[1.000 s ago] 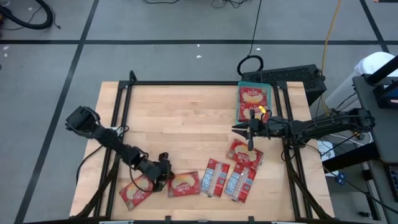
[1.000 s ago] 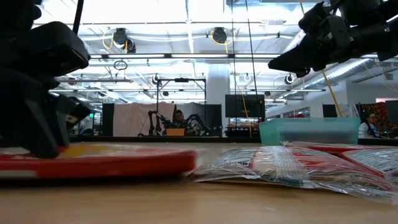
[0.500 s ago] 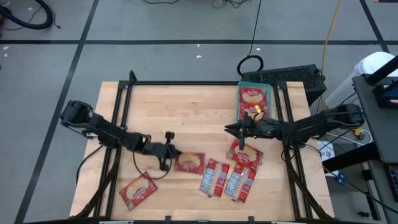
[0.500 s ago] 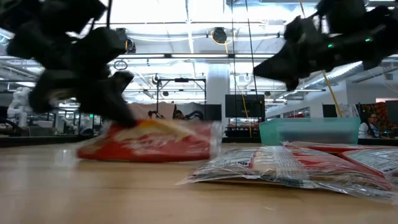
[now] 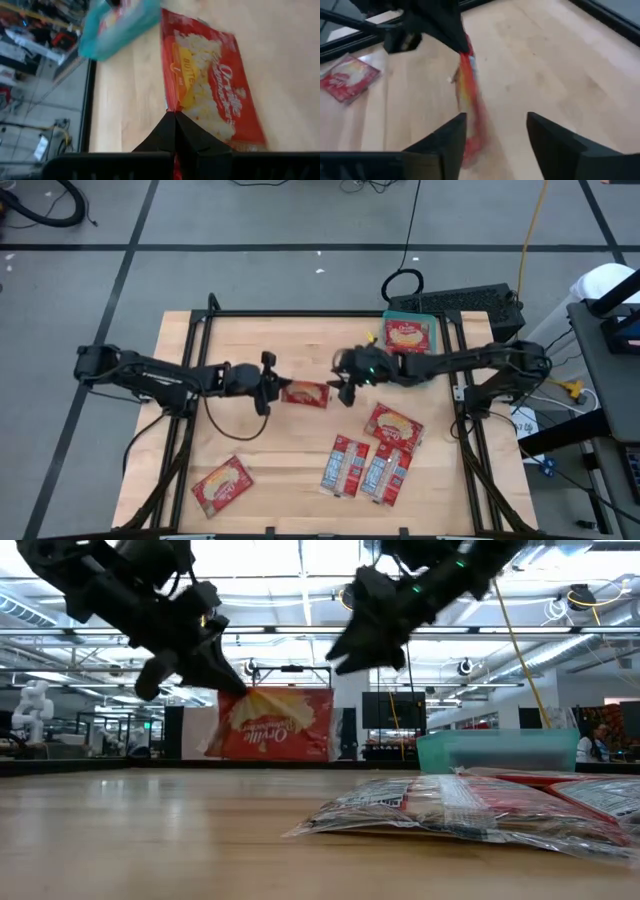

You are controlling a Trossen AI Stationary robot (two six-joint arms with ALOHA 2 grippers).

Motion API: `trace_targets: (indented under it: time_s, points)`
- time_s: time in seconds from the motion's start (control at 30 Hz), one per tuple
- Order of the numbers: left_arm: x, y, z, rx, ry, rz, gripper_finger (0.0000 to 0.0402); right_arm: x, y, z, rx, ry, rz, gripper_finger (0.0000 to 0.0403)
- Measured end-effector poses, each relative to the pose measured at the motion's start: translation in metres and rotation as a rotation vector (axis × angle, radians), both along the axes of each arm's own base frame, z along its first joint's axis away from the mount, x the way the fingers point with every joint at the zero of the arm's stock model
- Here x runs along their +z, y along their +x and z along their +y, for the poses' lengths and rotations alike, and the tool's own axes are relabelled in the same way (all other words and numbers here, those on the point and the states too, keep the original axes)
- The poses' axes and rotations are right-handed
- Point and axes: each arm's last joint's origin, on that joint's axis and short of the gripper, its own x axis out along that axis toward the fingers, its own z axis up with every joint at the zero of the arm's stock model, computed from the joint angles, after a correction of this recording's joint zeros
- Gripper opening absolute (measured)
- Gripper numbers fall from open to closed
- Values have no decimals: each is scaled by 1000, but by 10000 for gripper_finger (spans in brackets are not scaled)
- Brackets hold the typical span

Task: Sort popcorn bags into baskets
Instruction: Put the red popcorn bag into the green bin

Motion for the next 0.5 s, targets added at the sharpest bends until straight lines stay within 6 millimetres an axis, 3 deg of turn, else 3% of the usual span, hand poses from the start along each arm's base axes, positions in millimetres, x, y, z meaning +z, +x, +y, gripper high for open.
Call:
trace_targets:
  time_s: [0.2, 0.5]
  points:
    - [-2, -1, 16, 38, -8, 15, 2, 21, 22, -18, 18, -96, 14, 250]
    - [0, 0, 18, 2, 19, 3, 2, -13, 62, -37, 82, -12, 78, 262]
